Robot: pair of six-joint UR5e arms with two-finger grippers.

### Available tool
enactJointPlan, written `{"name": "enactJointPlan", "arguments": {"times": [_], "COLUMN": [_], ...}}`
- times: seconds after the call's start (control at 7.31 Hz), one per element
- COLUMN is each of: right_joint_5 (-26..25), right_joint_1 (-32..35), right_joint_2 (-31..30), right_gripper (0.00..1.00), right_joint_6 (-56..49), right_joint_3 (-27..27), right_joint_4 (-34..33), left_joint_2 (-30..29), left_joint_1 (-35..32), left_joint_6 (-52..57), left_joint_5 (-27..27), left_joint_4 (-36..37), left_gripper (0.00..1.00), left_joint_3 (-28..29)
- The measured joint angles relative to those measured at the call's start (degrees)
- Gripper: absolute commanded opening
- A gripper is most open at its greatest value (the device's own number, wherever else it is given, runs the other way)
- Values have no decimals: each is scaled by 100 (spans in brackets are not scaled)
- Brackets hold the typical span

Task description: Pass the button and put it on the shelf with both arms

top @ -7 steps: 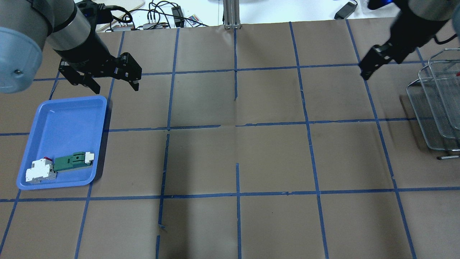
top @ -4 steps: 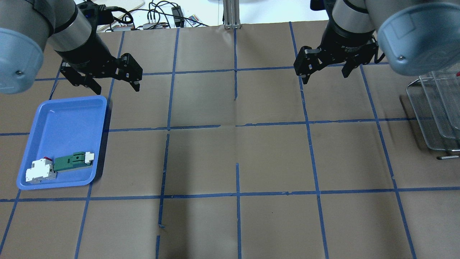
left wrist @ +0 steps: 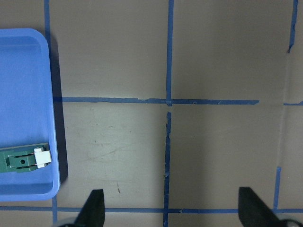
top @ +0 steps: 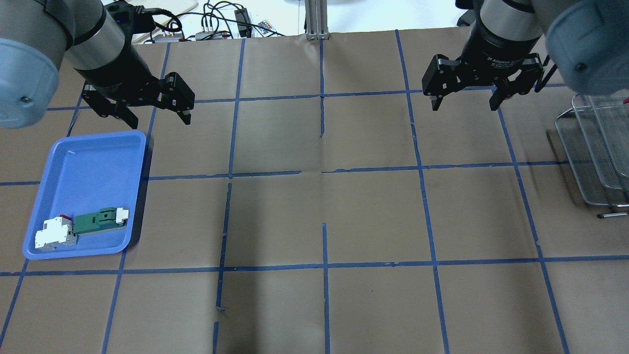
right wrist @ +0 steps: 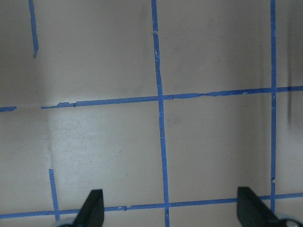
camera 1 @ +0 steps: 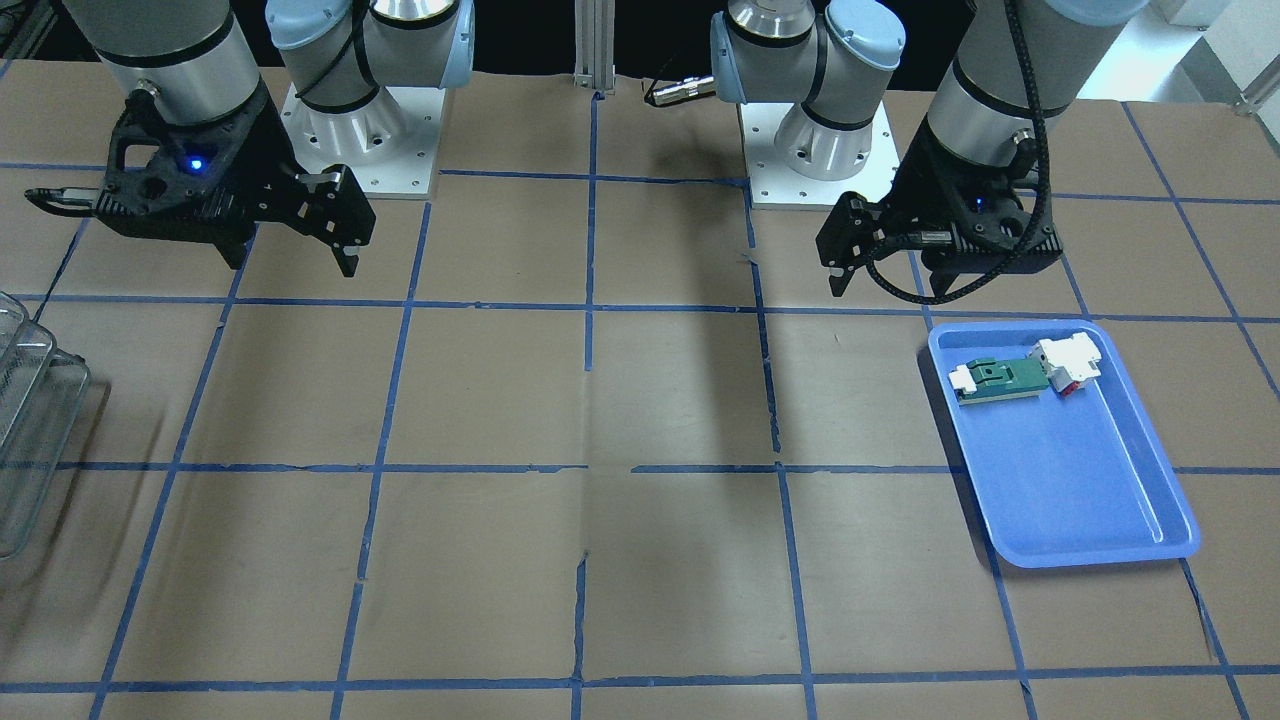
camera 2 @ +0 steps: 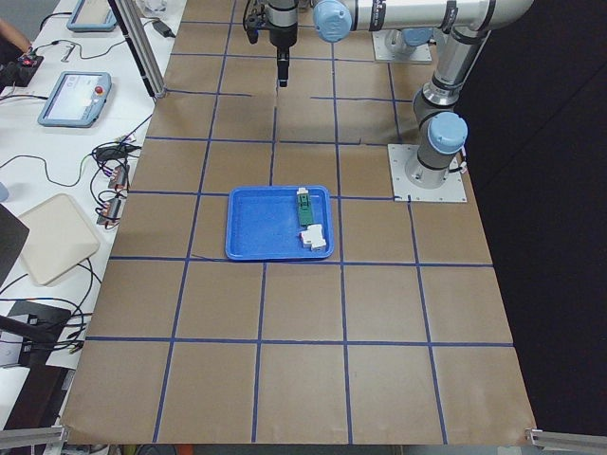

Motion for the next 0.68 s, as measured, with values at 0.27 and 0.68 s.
{"name": "enactJointPlan", "arguments": {"times": [0.27, 0.68], "right_joint_5": [23, 31], "right_joint_1": [-2, -12], "right_joint_2": [-64, -71], "right_gripper": [100, 100], "right_joint_6": [-14, -80], "right_joint_3": [6, 7], "right_joint_4": [22, 26], "left_joint_2": [2, 3], "left_joint_1": [7, 13], "left_joint_6": [0, 1], "left_joint_5": [5, -4], "left_joint_4": [-4, -3], "left_gripper": [100, 100], "left_joint_3": [1, 3]}}
